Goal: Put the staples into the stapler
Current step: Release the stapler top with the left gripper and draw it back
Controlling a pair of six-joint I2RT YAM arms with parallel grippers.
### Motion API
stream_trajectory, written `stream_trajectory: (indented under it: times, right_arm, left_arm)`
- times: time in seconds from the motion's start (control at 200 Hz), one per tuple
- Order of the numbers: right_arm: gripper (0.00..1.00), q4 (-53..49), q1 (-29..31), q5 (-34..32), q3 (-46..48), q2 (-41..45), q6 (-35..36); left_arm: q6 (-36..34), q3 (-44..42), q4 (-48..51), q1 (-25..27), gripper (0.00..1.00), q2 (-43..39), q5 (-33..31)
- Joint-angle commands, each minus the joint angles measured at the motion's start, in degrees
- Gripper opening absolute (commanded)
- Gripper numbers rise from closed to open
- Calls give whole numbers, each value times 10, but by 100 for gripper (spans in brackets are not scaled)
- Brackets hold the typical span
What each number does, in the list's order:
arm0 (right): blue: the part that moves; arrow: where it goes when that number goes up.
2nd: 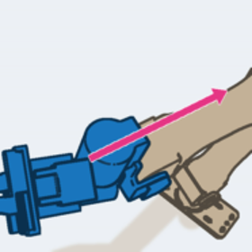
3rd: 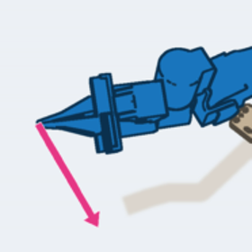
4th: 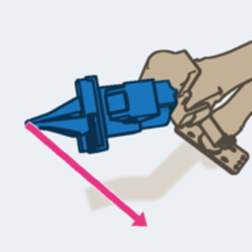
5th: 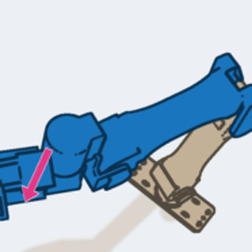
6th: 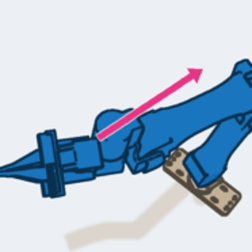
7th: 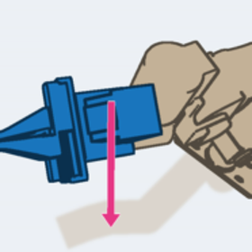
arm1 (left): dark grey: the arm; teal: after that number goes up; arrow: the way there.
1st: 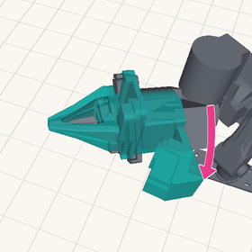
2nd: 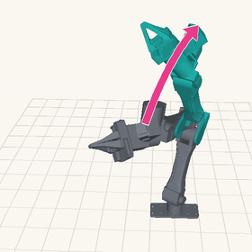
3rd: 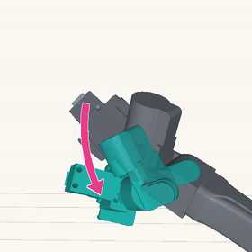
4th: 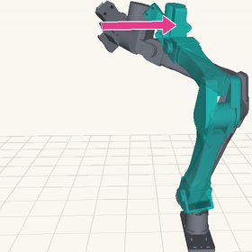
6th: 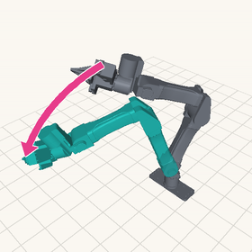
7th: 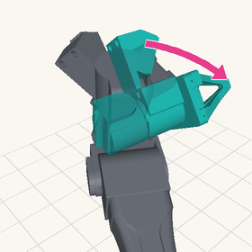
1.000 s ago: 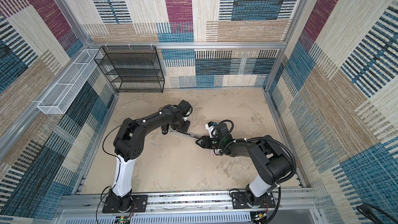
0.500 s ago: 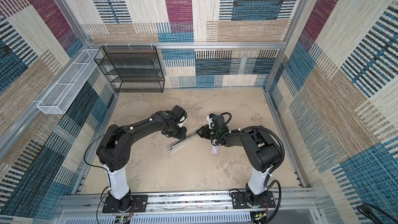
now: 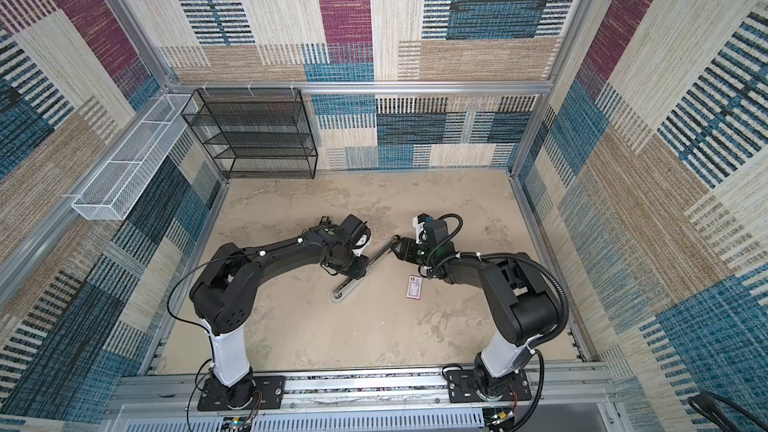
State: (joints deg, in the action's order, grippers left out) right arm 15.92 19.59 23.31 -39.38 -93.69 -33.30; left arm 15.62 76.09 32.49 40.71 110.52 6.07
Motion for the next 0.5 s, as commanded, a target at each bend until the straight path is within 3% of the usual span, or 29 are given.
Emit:
stream_trajectory:
  times: [0.0,0.22,0.496]
  right_arm:
    - [57,-10,-9,-19,18,28,8]
    - [57,-30,-26,-39,48,81,13]
    - [57,-35,-32,-66,67,109,-1]
  left_arm:
    - [27,22,-8,7,27,17,-9]
    - [67,83,7,16,20,63,-28]
    - [146,196,54,18,20,130,-75]
